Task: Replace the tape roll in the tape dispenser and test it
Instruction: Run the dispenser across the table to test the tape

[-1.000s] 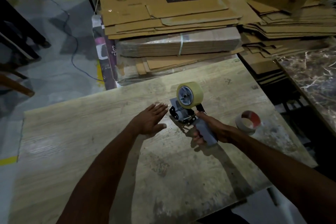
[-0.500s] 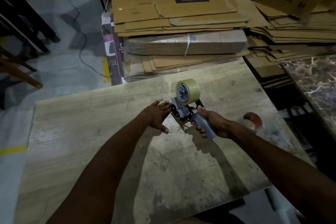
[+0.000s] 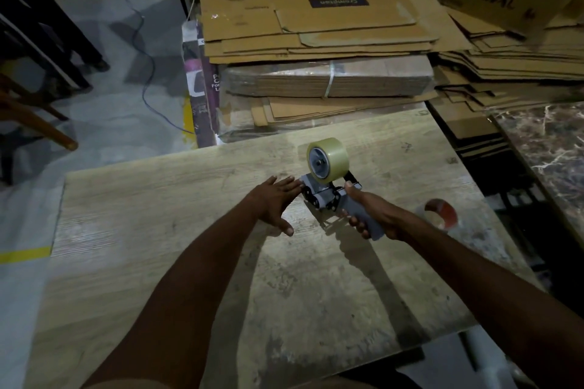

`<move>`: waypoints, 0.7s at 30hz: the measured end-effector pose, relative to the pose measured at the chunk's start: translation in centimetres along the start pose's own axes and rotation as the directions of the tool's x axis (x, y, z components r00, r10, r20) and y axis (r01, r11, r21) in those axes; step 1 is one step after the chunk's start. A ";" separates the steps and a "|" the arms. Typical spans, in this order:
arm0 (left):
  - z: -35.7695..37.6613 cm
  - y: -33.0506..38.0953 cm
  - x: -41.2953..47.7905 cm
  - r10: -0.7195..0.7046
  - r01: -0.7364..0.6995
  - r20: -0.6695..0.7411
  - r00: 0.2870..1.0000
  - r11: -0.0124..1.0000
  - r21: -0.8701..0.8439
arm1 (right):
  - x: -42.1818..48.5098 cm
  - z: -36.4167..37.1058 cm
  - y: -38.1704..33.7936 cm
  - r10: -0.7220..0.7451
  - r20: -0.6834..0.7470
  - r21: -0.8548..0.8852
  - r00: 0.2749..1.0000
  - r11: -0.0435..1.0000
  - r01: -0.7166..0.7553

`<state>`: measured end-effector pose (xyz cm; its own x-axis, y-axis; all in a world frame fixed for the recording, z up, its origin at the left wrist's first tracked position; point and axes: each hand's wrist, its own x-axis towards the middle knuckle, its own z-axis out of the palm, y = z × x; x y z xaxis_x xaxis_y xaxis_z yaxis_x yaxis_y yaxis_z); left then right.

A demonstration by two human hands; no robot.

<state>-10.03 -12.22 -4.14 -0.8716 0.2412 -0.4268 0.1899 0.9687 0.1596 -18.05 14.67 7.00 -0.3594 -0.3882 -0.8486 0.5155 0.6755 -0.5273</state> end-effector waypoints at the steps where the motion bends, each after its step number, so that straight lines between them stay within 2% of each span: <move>1: 0.0 0.0 0.1 -0.008 0.008 0.001 1.000 1.000 0.000 | -0.3 0.0 0.1 0.007 -0.018 -0.017 1.000 1.000 -0.007; 9: 0.0 0.4 0.3 -0.053 0.053 0.023 0.998 0.999 0.003 | -1.9 0.1 -0.4 -0.040 -0.068 -0.144 0.997 0.989 0.029; 14: 0.4 0.2 0.1 -0.051 0.051 0.000 0.999 0.998 -0.029 | -1.9 -0.1 -1.9 0.044 -0.092 -0.279 0.995 0.958 -0.069; 21: 0.5 0.3 0.0 -0.048 0.048 -0.008 0.999 0.998 -0.036 | -2.6 0.2 -3.5 0.115 -0.116 -0.296 0.987 0.944 -0.145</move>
<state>-9.75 -11.94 -4.56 -0.8831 0.1938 -0.4272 0.1315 0.9764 0.1713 -18.74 13.19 11.04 -0.3851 -0.2325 -0.8931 0.3089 0.8795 -0.3621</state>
